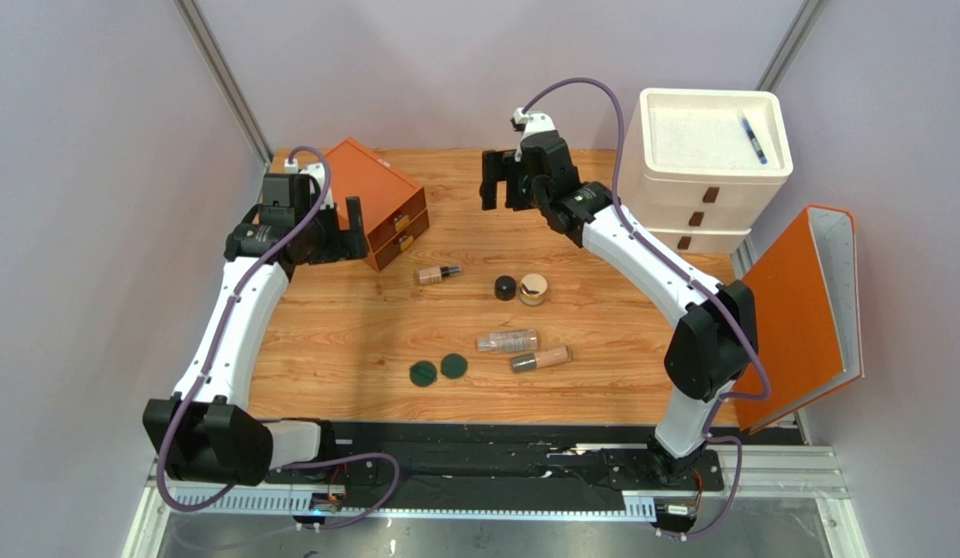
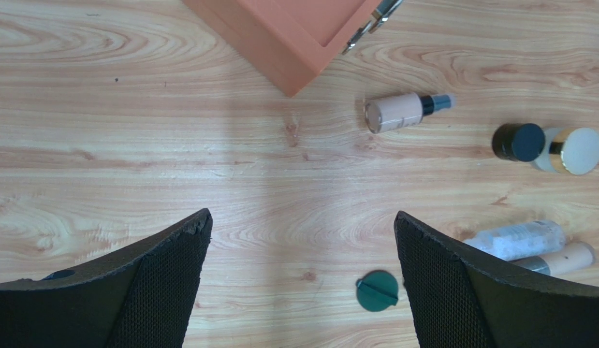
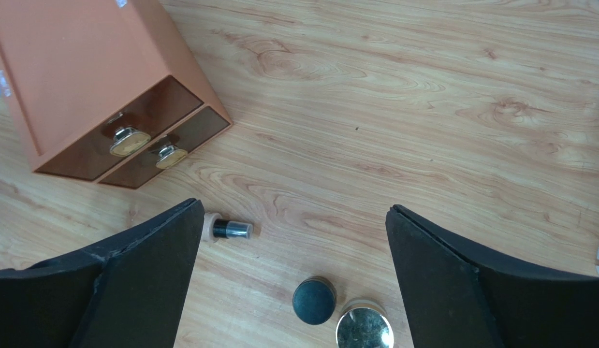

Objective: Organize the makeup

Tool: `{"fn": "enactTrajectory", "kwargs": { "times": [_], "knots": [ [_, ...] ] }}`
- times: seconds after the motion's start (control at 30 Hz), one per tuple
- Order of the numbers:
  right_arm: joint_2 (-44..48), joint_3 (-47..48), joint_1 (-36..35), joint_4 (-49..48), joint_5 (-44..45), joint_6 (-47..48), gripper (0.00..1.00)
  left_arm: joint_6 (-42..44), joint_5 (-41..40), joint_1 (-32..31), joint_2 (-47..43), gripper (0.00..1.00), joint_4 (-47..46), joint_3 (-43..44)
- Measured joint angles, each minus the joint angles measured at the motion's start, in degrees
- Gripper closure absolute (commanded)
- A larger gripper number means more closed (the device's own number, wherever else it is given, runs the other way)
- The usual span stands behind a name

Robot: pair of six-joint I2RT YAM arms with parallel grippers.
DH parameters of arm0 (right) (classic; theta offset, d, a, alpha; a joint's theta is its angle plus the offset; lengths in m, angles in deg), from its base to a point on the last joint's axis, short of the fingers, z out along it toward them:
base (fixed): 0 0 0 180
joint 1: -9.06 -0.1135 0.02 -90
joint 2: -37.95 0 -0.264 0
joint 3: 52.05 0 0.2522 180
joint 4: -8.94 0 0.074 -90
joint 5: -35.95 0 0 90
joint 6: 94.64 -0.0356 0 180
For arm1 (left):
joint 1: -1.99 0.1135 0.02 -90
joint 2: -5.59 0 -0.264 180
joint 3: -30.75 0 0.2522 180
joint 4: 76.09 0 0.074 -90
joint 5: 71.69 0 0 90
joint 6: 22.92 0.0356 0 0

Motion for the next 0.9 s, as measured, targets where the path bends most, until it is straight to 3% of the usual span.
{"fn": "enactTrajectory", "kwargs": {
  "times": [0.17,0.37,0.47,0.5,0.53,0.77,0.9],
  "knots": [
    [-2.0,4.9,0.0,2.6,-3.2,-3.0,0.00,-0.6,2.5,0.0,-1.7,0.00,-0.7,-0.4],
    [-8.1,10.9,0.3,4.8,-11.1,-10.4,0.00,-0.9,6.0,0.0,2.6,0.05,-1.4,1.4],
    [-11.6,13.2,0.9,6.1,-15.9,-14.8,0.00,-1.4,7.6,0.0,5.3,0.43,-2.5,3.9],
    [-12.9,14.0,1.1,6.2,-18.1,-16.6,0.00,-1.6,8.1,0.0,6.0,0.83,-2.8,4.9],
    [-14.1,14.7,1.3,6.1,-20.2,-18.4,0.01,-1.8,8.6,0.0,6.7,1.00,-3.5,6.1],
    [-21.7,16.2,4.1,-0.4,-32.3,-32.2,0.25,-3.1,12.1,0.0,13.4,1.00,-7.3,14.8],
    [-27.7,19.4,5.1,-3.5,-36.8,-37.8,0.33,-4.5,13.4,0.0,17.9,1.00,-9.1,16.3]
  ]
}}
